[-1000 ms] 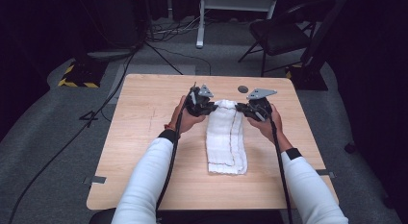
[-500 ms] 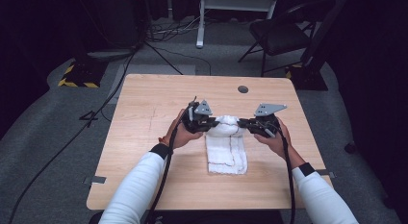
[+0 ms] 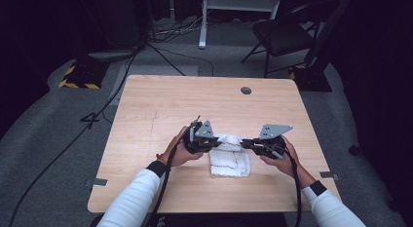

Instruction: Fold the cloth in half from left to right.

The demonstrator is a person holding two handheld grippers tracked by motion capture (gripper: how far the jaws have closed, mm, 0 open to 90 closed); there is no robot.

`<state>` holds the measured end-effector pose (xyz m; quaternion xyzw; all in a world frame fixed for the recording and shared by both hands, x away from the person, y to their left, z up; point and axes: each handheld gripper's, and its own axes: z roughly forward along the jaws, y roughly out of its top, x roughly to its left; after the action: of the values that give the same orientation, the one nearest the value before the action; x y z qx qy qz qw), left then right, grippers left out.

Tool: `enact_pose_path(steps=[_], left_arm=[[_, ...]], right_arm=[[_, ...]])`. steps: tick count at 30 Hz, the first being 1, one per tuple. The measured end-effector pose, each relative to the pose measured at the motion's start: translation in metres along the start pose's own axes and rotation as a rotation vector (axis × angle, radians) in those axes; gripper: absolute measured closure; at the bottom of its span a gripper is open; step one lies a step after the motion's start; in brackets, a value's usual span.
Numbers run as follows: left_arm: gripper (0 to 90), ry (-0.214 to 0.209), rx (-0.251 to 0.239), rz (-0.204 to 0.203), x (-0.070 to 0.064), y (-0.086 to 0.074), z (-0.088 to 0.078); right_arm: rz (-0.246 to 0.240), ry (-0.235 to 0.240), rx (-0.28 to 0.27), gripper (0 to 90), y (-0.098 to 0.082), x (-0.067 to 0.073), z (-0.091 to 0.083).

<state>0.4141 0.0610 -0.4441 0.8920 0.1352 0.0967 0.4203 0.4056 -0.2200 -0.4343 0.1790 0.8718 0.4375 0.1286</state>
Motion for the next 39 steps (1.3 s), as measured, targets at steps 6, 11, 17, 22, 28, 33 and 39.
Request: enact_pose_path(steps=[6,11,17,22,28,33,39], left_arm=[[81.4,-0.031,0.019,0.03,-0.017,-0.005,-0.002],[80.8,-0.059,0.043,0.034,-0.028,-0.012,-0.002],[80.0,-0.076,0.074,0.044,-0.037,-0.02,0.002],[79.5,-0.092,0.103,0.061,-0.044,-0.024,0.007],[78.0,-0.1,0.128,0.061,-0.049,-0.031,0.011],[75.0,-0.09,0.132,0.059,-0.054,-0.032,0.011],[70.0,-0.084,0.137,0.052,-0.059,-0.037,0.007]], right_arm=[[-0.015,0.039,0.017,84.6,-0.008,0.015,-0.006],[-0.018,0.059,0.035,84.4,-0.015,0.022,-0.008],[-0.008,0.08,0.067,83.8,-0.025,0.028,-0.006],[-0.008,0.081,0.1,82.7,-0.033,0.032,-0.004],[-0.019,0.093,0.147,82.2,-0.043,0.038,0.001],[-0.016,0.077,0.153,81.5,-0.048,0.042,0.002],[-0.022,0.06,0.165,78.6,-0.054,0.048,-0.002]])
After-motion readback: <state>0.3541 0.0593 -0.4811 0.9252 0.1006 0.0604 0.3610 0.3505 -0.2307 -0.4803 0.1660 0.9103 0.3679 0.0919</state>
